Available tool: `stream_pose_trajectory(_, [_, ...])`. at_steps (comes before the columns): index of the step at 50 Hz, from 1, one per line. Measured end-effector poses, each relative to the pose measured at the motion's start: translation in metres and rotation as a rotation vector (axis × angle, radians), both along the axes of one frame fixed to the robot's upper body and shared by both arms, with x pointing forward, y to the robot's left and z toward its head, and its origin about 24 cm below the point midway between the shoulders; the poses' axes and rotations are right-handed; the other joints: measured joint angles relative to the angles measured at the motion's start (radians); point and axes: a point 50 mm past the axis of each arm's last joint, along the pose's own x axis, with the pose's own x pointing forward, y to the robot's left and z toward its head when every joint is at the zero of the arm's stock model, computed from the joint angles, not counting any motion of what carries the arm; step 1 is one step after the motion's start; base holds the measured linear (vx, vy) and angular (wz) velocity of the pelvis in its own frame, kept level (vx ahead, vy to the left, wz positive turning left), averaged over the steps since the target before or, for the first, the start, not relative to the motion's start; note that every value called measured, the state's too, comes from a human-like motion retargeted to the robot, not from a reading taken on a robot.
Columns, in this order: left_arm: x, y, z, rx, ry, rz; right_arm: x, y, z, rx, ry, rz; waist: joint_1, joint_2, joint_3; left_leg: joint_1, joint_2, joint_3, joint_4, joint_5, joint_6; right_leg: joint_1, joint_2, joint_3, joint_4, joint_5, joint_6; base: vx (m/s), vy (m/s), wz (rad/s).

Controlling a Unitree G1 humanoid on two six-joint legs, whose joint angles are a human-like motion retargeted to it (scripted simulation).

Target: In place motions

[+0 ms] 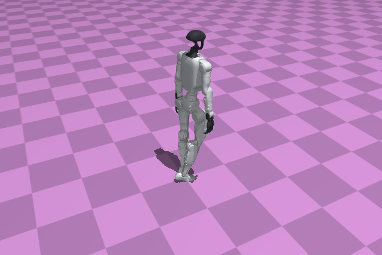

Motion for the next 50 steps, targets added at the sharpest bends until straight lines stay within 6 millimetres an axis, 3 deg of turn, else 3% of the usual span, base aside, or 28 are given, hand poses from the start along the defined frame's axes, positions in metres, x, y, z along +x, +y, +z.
stream_pose_trajectory(2, [-0.039,-0.001,0.000,0.000,0.137,0.033,0.031,0.007,0.001,0.035,-0.101,0.083,0.048,-0.021,-0.018,0.032,-0.054,0.004,-0.008,-0.023,0.007,0.036,-0.054,-0.047,-0.056,-0.033,-0.014,0.28,0.19,-0.55])
stream_pose_trajectory(5, [-0.083,-0.008,0.006,0.038,0.341,0.070,0.079,0.012,0.010,0.085,-0.279,0.110,0.152,-0.023,-0.028,0.009,-0.042,0.008,-0.001,0.002,-0.004,-0.010,-0.068,0.024,-0.086,0.032,0.000,-0.03,-0.11,-0.18])
stream_pose_trajectory(7, [-0.095,-0.012,0.009,0.061,0.391,0.190,0.123,0.015,0.026,0.091,-0.435,0.157,0.183,-0.033,0.023,0.036,-0.045,0.025,-0.005,0.006,-0.009,0.006,-0.089,-0.038,-0.087,0.032,-0.002,-0.30,-0.15,-0.49])
stream_pose_trajectory(10, [-0.103,-0.014,0.011,0.018,0.370,0.371,0.182,0.026,0.055,0.106,-0.630,0.298,0.157,-0.039,0.095,0.089,-0.050,0.041,-0.025,0.006,-0.015,0.031,-0.076,0.016,-0.088,0.025,-0.019,-0.20,-0.12,-0.39])
stream_pose_trajectory(13, [-0.109,-0.027,0.011,-0.037,0.394,0.427,0.204,0.037,0.068,0.089,-0.689,0.423,0.072,-0.017,0.079,0.095,-0.040,0.029,-0.036,0.019,-0.018,0.050,-0.064,-0.005,-0.110,0.028,-0.019,0.00,0.03,0.21])
stream_pose_trajectory(17, [-0.115,-0.027,0.011,-0.010,0.389,0.386,0.177,0.038,0.049,0.051,-0.611,0.387,0.038,-0.002,-0.006,0.069,-0.027,0.017,-0.040,0.031,-0.023,0.037,-0.053,-0.017,-0.125,0.025,-0.019,0.18,0.00,0.28])
stream_pose_trajectory(21, [-0.085,-0.017,0.004,-0.045,0.264,0.248,0.136,0.029,0.028,0.064,-0.508,0.304,0.092,-0.013,0.008,0.082,-0.032,0.010,-0.047,0.043,-0.028,0.046,-0.054,-0.023,-0.122,0.018,-0.026,-0.05,-0.02,0.07])
stream_pose_trajectory(25, [-0.052,-0.010,0.001,-0.066,0.140,0.154,0.077,0.018,0.007,0.006,-0.267,0.353,0.119,-0.017,0.026,0.098,-0.034,-0.002,-0.053,0.056,-0.032,0.066,-0.053,-0.034,-0.126,0.013,-0.029,-0.03,-0.02,0.07])
stream_pose_trajectory(28, [-0.043,-0.009,0.000,-0.050,0.098,0.133,0.022,0.014,-0.001,-0.045,-0.048,0.381,0.112,-0.010,0.003,0.096,-0.030,-0.004,-0.058,0.064,-0.036,0.066,-0.047,-0.035,-0.129,0.007,-0.031,0.08,0.00,0.10])
stream_pose_trajectory(31, [-0.039,-0.009,0.000,-0.045,0.093,0.128,-0.022,0.015,-0.001,-0.080,0.068,0.267,0.092,-0.001,-0.015,0.090,-0.027,-0.010,-0.063,0.073,-0.038,0.063,-0.042,-0.039,-0.131,0.004,-0.032,0.02,0.00,0.04])
stream_pose_trajectory(34, [-0.040,-0.010,-0.001,-0.046,0.109,0.127,-0.047,0.015,0.001,-0.120,0.082,0.048,0.075,0.004,-0.017,0.088,-0.023,-0.008,-0.066,0.082,-0.041,0.063,-0.039,-0.042,-0.133,0.001,-0.034,0.00,0.00,0.00])
stream_pose_trajectory(40, [-0.058,-0.009,0.001,-0.044,0.209,0.093,-0.063,0.002,0.005,-0.168,0.085,-0.267,0.053,0.013,-0.021,0.092,-0.016,0.007,-0.068,0.094,-0.050,0.057,-0.034,-0.025,-0.135,0.002,-0.046,-0.02,-0.04,-0.22])
stream_pose_trajectory(45, [-0.064,-0.012,0.002,-0.042,0.224,0.088,-0.049,-0.016,0.007,-0.137,0.080,-0.218,0.044,0.025,-0.009,0.105,-0.008,0.029,-0.067,0.100,-0.059,0.051,-0.026,0.001,-0.134,0.005,-0.059,-0.04,-0.02,-0.36])
stream_pose_trajectory(50, [-0.069,-0.019,0.001,-0.058,0.217,0.148,-0.032,-0.020,0.006,-0.086,0.073,-0.083,0.052,0.031,-0.009,0.111,0.002,0.038,-0.061,0.105,-0.067,0.048,-0.018,0.014,-0.132,0.002,-0.069,-0.01,-0.01,-0.09])
